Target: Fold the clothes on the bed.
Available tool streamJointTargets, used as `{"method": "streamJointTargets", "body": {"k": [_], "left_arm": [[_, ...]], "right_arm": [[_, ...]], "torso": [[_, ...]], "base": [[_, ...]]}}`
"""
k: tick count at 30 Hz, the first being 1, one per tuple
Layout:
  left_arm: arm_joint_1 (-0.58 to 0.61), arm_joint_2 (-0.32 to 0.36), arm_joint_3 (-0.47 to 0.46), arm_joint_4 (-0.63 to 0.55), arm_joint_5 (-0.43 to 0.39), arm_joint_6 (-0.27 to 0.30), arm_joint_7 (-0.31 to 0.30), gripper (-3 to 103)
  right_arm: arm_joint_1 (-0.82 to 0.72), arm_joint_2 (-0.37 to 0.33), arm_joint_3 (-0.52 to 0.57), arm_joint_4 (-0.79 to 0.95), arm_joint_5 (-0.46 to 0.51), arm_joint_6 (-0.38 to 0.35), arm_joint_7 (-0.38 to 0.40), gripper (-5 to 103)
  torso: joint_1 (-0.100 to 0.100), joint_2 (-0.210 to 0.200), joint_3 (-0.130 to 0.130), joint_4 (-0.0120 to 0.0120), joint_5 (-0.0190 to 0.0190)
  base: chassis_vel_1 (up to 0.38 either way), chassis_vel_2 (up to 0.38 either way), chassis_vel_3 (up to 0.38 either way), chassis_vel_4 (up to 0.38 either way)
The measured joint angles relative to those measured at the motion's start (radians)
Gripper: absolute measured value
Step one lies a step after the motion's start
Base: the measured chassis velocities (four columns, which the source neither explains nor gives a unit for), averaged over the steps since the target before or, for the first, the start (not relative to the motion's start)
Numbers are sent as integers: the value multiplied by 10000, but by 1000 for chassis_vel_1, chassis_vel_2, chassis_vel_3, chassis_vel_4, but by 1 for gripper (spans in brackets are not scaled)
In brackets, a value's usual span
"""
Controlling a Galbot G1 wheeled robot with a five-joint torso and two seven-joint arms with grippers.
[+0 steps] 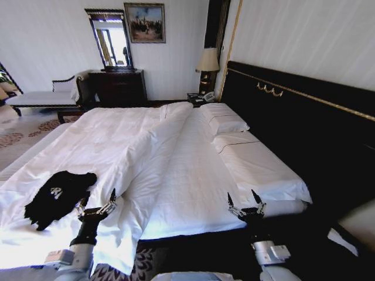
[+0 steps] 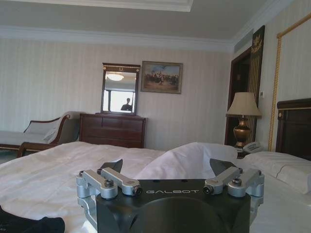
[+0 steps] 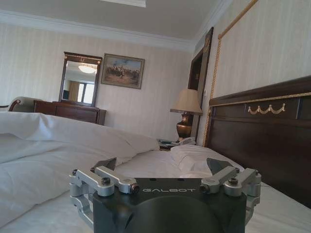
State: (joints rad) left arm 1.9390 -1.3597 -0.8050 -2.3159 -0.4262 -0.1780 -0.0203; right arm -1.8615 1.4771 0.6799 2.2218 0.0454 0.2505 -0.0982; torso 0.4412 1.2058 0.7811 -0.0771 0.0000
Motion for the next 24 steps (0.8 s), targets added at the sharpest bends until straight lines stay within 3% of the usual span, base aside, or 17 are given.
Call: {"method": "streamJointTargets", "body": {"k": [24], "left_arm": [[-32, 2, 6, 42, -93, 35, 17, 100]], "right_arm": [[-25, 21, -35, 106, -81, -87, 63, 100]], "torso": [[0, 0, 0, 0, 0]], "base": [[36, 48, -39, -41]]}}
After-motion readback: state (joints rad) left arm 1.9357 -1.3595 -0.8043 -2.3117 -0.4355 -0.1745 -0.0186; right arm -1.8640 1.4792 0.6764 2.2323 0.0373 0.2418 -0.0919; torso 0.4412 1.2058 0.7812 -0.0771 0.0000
